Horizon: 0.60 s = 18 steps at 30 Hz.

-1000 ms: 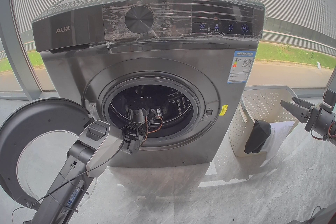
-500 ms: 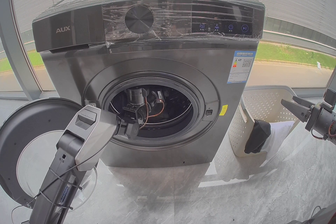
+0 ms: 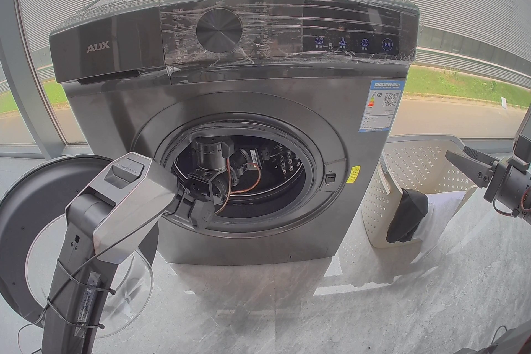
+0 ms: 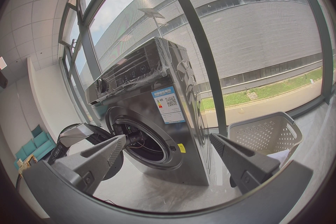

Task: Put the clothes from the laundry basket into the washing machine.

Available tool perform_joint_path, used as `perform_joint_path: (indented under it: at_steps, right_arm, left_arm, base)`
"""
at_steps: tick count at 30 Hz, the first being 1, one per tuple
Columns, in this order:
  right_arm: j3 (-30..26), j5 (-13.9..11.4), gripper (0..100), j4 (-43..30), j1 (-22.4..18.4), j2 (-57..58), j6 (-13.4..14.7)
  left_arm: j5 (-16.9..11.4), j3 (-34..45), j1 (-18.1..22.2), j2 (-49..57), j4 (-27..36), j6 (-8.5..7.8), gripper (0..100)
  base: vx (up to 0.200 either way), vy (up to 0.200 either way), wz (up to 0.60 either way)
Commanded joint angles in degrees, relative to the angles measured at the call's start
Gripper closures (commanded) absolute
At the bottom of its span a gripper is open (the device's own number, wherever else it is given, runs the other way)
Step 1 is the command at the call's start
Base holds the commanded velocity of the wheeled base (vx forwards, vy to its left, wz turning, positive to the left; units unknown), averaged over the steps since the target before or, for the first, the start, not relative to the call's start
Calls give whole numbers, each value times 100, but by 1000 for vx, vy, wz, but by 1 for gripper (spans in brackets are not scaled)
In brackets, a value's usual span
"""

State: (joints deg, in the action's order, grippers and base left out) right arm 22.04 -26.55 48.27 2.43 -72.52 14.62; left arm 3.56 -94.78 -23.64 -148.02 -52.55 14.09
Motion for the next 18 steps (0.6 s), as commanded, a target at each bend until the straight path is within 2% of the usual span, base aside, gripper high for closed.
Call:
perform_joint_path:
  at_steps: [1, 5, 10, 18]
  right_arm:
    - [116, -8, 0, 7, 4, -16, 6]
    - [151, -8, 0, -2, 4, -25, 6]
    - [160, -8, 0, 7, 4, -34, 6]
    - [257, -8, 0, 7, 4, -34, 6]
  left_arm:
    - [-48, 891, 70, 493, -572, -29, 0]
    - [-119, 1507, -9, 801, -528, -29, 0]
    - [-242, 2807, -80, 1293, -501, -29, 0]
    - [-391, 4293, -273, 1856, -554, -21, 0]
  base:
    - [0, 0, 0]
    - [0, 0, 0]
    - [0, 0, 0]
    - [0, 0, 0]
